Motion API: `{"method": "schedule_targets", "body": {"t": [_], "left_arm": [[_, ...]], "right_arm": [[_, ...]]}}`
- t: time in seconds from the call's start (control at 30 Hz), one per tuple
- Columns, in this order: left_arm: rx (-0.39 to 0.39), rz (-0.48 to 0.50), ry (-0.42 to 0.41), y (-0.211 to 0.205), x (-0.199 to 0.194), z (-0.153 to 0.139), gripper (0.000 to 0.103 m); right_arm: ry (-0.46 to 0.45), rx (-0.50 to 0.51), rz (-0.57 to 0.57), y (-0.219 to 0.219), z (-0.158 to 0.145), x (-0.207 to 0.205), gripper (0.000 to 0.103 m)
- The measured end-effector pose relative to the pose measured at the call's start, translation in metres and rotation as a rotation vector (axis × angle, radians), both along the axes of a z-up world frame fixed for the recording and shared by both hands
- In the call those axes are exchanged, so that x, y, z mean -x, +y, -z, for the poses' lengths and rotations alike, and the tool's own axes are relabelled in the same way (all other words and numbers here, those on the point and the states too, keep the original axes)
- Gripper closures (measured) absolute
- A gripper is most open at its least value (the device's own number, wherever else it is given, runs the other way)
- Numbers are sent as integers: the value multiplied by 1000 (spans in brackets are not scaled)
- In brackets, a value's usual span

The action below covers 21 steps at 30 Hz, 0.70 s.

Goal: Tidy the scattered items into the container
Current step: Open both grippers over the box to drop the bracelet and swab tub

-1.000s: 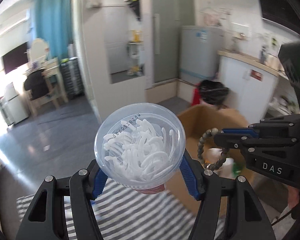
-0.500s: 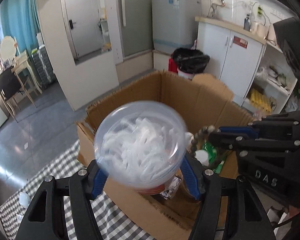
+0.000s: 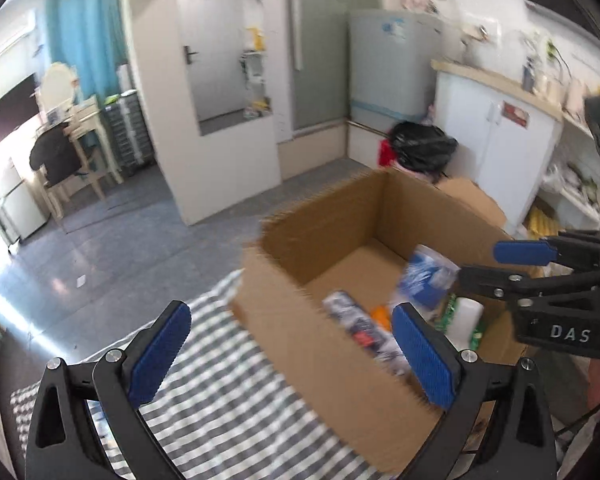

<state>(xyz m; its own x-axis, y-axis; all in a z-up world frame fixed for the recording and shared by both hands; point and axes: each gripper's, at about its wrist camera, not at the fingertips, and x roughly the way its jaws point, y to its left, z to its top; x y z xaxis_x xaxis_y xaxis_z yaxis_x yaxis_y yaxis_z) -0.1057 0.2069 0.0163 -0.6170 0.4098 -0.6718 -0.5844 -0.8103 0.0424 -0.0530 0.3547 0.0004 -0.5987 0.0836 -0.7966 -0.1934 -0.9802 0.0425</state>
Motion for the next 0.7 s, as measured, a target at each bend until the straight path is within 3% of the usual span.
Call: {"method": "schedule_targets", "body": {"t": [0.2, 0.4, 0.57, 0.7], "left_arm": [[9, -196, 41, -95, 13, -7, 0], [4, -401, -8, -206, 35, 16, 0], [21, -482, -72, -265, 47, 50, 0], [42, -491, -127, -285, 61, 84, 0]], "right_arm": [[38, -18, -194, -84, -11, 15, 50], [-6, 3, -368, -172, 19, 38, 50], [-83, 11, -418, -216, 55, 58, 50], [-145, 2, -440, -249, 80, 76, 50]]}}
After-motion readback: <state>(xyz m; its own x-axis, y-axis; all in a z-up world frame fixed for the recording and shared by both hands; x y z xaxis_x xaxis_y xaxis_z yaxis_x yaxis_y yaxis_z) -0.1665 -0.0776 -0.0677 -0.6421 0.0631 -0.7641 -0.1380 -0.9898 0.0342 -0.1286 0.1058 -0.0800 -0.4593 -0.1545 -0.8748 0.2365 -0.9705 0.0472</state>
